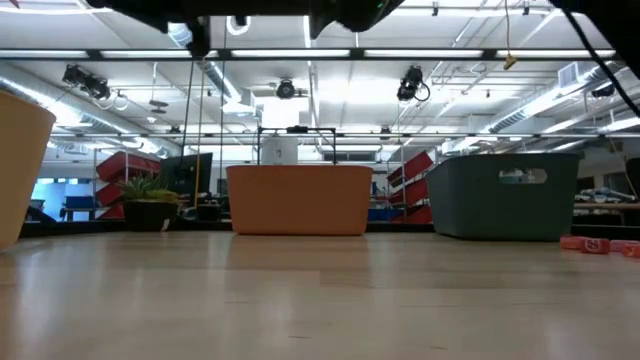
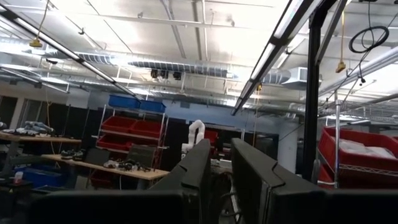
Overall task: Sort candy
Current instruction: Put the yellow candy into the yellow bin, then put the red candy into the yellow bin
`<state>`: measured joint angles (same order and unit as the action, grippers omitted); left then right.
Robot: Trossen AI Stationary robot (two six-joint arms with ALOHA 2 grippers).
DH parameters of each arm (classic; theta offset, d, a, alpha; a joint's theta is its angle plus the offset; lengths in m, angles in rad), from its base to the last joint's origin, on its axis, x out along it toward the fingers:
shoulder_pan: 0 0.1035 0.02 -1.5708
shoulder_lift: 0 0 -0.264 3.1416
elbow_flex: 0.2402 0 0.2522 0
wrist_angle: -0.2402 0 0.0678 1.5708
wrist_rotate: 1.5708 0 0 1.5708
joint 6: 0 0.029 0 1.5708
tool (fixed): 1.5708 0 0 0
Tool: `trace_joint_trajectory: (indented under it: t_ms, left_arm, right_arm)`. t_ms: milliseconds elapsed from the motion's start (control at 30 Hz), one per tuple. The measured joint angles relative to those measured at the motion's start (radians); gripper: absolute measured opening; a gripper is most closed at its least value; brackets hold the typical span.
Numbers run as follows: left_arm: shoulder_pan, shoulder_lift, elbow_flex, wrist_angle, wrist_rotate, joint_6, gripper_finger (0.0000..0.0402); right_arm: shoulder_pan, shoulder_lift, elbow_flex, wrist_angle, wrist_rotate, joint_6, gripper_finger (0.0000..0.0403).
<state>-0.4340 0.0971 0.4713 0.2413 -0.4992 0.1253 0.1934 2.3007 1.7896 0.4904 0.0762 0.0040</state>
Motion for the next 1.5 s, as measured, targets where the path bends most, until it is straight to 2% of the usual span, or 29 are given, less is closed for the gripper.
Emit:
trace_joint_trajectory:
  t_ms: [333,600,867,1267,1500]
  left_arm:
    - [0.000,0.000,0.000,-0.001,0.001,0.000,0.0067]
    - [0.000,0.000,0.000,-0.012,0.001,0.000,0.0067]
    - [0.000,0.000,0.000,-0.012,0.002,0.000,0.0067]
    - [0.000,0.000,0.000,-0.023,0.002,0.000,0.0067]
    - [0.000,0.000,0.000,-0.028,0.002,0.000,0.0067]
  right_arm:
    - [-0.038,0.196,0.216,0.006,-0.077,0.065,0.0049]
    - [-0.048,0.303,0.344,0.006,-0.127,0.126,0.0049]
    - [-0.048,0.301,0.350,-0.021,-0.130,0.125,0.0055]
    - [-0.048,0.301,0.350,-0.038,-0.122,0.124,0.0111]
    - [-0.044,0.301,0.349,-0.035,-0.123,0.066,0.0126]
